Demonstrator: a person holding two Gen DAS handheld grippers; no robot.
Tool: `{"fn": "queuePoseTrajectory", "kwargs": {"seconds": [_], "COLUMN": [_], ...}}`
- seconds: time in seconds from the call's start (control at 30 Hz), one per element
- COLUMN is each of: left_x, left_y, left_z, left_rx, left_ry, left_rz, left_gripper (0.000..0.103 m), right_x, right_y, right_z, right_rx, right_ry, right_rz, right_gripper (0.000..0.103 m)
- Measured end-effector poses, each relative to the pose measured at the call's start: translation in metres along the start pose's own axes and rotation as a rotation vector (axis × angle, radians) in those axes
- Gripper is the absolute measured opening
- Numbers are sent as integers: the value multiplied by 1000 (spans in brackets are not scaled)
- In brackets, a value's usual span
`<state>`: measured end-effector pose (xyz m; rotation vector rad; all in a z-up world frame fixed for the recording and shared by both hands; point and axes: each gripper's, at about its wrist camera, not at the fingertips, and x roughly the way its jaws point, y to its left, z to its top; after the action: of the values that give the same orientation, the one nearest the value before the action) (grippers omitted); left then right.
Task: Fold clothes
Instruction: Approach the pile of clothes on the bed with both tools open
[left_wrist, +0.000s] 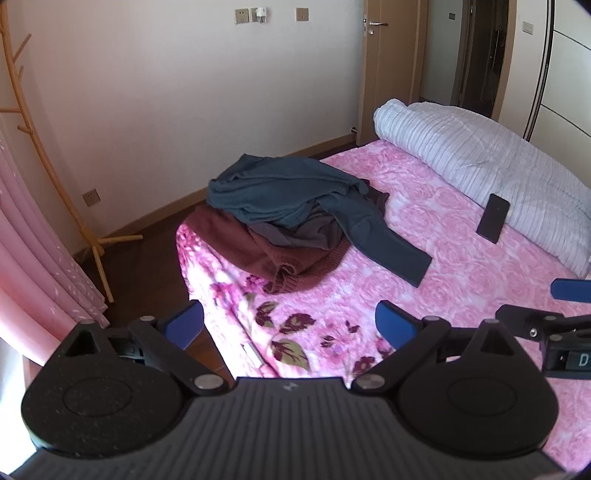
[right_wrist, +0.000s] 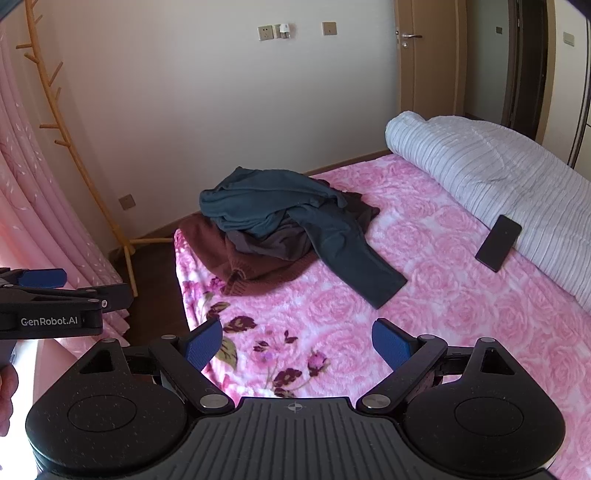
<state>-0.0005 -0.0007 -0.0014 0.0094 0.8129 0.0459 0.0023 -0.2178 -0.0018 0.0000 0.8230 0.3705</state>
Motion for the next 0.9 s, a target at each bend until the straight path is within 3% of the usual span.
{"fn": "queuePoseTrajectory", "kwargs": {"seconds": [0.53,0.9], "left_x": [6,47], "left_y": [-6,37], "left_z": [-12,28], "left_rx": [10,52], "left_ry": [35,19], "left_rz": [0,-79], "left_gripper": [98,98], "right_x": [10,46], "right_y": [0,30], "right_z": [-12,28], "right_rx": [-13,1], "right_ry": [-2,-5], "right_rz": [-5,-90], "right_gripper": [91,91]}}
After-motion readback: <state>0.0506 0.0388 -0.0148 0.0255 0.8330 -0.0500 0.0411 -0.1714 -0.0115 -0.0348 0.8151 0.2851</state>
